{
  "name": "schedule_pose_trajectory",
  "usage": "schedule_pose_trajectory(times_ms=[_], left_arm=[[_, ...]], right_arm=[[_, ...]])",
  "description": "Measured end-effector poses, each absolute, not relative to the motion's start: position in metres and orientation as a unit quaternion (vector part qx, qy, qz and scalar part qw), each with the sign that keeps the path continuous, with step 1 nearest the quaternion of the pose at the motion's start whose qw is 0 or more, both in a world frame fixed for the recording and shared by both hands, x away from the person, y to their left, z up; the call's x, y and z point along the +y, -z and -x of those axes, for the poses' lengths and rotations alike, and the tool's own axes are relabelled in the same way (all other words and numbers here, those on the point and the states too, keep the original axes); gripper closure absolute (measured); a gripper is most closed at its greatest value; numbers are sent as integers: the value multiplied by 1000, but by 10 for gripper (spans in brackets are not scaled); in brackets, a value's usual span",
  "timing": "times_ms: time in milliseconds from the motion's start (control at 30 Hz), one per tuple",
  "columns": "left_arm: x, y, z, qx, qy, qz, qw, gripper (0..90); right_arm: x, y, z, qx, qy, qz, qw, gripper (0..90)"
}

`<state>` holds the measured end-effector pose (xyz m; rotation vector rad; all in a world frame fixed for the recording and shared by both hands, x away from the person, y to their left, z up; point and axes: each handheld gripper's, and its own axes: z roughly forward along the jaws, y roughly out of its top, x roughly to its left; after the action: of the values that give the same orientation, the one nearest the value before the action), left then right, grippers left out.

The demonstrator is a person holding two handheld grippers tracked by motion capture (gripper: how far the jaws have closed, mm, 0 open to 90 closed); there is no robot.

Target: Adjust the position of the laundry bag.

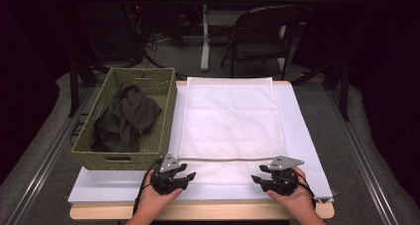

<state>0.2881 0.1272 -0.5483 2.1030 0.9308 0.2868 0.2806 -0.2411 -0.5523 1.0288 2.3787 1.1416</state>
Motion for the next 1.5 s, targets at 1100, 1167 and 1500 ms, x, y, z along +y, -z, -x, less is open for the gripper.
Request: schedule_pose_trajectory(times_ms=[1100,1167,1500], left_arm=[[154,553,-283,446,-123,-812,356,595],[155,553,-283,445,-124,-813,354,596],[146,558,-284,440,-140,-823,331,570]], right_arm=[[-256,547,-282,810,-401,-384,188,540],[-256,546,-282,808,-401,-385,193,532],[-259,547,-283,815,-390,-388,181,598]])
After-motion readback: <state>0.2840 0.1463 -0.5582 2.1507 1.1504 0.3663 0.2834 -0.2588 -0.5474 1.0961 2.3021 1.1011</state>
